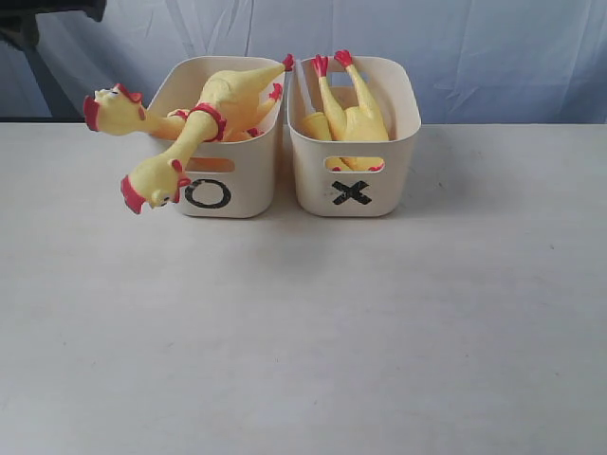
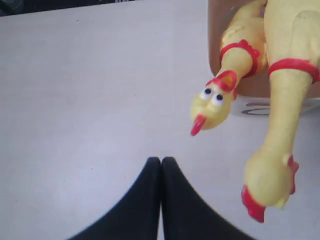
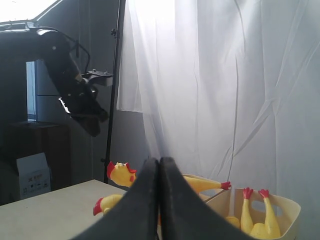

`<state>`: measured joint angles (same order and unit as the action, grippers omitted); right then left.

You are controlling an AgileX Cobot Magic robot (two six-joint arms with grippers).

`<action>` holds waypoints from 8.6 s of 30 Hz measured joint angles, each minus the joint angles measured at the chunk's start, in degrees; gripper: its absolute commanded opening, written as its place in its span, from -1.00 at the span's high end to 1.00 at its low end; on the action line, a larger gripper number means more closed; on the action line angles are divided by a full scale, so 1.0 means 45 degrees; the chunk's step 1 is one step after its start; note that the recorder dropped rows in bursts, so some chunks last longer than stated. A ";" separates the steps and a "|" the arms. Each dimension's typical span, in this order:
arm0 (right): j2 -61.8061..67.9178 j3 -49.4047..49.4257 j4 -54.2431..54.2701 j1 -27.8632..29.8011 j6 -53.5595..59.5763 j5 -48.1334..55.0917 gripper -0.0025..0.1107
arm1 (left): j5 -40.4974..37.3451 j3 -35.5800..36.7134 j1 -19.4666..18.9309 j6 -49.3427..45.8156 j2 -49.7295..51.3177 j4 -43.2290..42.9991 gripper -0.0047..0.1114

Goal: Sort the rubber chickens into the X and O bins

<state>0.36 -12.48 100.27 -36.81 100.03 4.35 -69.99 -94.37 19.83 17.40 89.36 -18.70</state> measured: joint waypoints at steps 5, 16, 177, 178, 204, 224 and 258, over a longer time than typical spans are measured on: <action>0.0000 0.0000 0.0000 0.0000 0.0000 0.0000 0.97 | 0.0064 0.2626 -0.0055 0.0554 -0.3276 -0.0219 0.92; 0.0000 0.0000 0.0000 0.0000 0.0000 0.0000 0.97 | 0.3756 0.8943 -0.0055 0.0693 -1.1658 0.0213 0.92; -0.0022 0.2742 -2.1243 0.5882 0.0000 0.3038 0.97 | 1.2626 2.0911 -0.4523 -0.1026 -1.9792 0.3102 0.92; -0.0022 0.2742 -2.1243 0.5882 0.0000 0.3038 0.97 | 1.2626 2.0911 -0.4523 -0.1026 -1.9792 0.3102 0.92; -0.0022 0.2742 -2.1219 0.5882 -1.3815 0.2988 0.97 | 1.2626 2.0911 -0.4523 -0.1026 -1.9792 0.3102 0.92; -0.0022 0.2742 -2.0721 0.5882 -1.8606 0.2988 0.97 | 1.2626 2.0911 -0.4523 -0.1026 -1.9792 0.3102 0.92; -0.0022 0.2742 -2.1332 0.5882 -1.9597 0.2988 0.97 | 1.2596 2.0911 -0.4841 -0.1026 -1.9792 0.3102 0.92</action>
<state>0.26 -0.14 4.27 -10.34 11.85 17.80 -13.31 -0.27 -1.96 12.78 0.29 -4.75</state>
